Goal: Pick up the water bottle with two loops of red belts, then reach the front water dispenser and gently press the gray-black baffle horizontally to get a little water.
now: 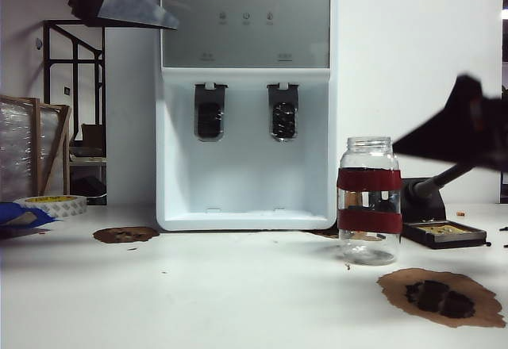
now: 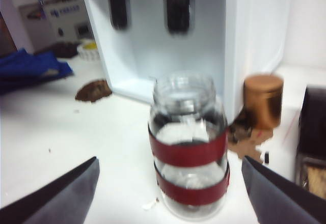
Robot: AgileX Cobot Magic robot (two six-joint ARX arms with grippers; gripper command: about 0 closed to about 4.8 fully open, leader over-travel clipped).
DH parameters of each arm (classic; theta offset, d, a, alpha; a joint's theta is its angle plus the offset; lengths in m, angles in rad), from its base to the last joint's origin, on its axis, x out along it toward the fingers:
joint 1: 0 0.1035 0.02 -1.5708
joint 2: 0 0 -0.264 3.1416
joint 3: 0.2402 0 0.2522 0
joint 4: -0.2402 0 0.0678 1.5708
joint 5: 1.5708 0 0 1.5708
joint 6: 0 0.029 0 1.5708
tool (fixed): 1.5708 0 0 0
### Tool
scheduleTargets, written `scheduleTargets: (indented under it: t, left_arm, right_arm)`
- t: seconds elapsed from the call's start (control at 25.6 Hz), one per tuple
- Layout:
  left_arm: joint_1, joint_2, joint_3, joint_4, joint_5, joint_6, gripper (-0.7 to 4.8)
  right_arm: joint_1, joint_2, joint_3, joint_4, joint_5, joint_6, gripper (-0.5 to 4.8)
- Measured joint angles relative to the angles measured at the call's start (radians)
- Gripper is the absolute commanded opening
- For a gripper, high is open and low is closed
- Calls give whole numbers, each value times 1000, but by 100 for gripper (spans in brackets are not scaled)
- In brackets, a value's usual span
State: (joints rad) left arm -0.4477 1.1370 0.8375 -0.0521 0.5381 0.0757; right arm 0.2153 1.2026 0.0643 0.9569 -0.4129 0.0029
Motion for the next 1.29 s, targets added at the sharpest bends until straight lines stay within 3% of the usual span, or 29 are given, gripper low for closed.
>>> scheduleTargets:
  t: [0.31,0.62,1.29]
  left_arm:
    - [-2,0,0,4,0,15,479]
    - [-3,0,0,5,0,22,479]
    - [-6,0,0,11,0,39,479]
  right_arm:
    - [0,478,-26,395,-56,23,479]
    - [0,512,54,407,21,59,479]
    - [26,591,174,397,-51,92,479]
